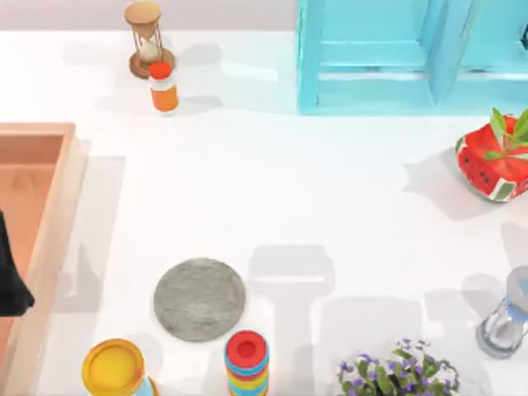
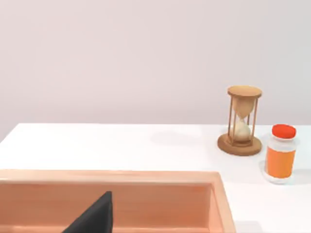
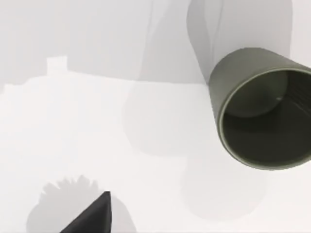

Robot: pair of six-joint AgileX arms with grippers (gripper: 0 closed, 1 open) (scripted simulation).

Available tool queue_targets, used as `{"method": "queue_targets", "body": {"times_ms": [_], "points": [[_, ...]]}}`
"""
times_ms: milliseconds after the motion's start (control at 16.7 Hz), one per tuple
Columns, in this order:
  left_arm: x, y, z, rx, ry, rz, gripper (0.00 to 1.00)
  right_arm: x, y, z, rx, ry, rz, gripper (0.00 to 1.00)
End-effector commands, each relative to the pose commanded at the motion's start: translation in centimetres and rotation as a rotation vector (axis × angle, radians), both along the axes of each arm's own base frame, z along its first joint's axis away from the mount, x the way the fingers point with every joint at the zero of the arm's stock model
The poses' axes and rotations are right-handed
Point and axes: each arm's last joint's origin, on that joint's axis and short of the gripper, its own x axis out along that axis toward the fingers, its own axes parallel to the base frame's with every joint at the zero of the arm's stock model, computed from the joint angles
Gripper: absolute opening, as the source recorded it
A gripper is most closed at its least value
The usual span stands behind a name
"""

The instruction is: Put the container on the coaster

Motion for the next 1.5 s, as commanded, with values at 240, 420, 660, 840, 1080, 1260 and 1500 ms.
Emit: {"method": "queue_targets", "body": {"times_ms": [240, 420, 660, 840, 1080, 1260, 1500], "points": [[0.0, 0.0, 0.0, 0.000, 0.000, 0.000, 1.00, 0.8, -1.2, -2.7, 0.001, 0.005, -0.002, 1.00], [0.0, 0.0, 0.0, 0.000, 0.000, 0.000, 1.00, 1.0, -1.6, -5.6, 0.000, 0.004, -0.001, 1.00], [0.0, 0.0, 0.0, 0.000, 0.000, 0.000, 1.00, 0.3, -0.7, -8.8, 0.000, 0.003, -0.002, 1.00], [0.0, 0.0, 0.0, 0.000, 0.000, 0.000, 1.00, 0.0, -0.1, -9.9, 0.000, 0.003, -0.003, 1.00], [0.0, 0.0, 0.0, 0.000, 0.000, 0.000, 1.00, 0.0, -0.1, -9.9, 0.000, 0.003, -0.003, 0.92], [0.0, 0.0, 0.0, 0.000, 0.000, 0.000, 1.00, 0.0, -0.1, -9.9, 0.000, 0.003, -0.003, 0.70], [0.0, 0.0, 0.0, 0.000, 0.000, 0.000, 1.00, 0.0, -0.1, -9.9, 0.000, 0.003, -0.003, 0.40]]}}
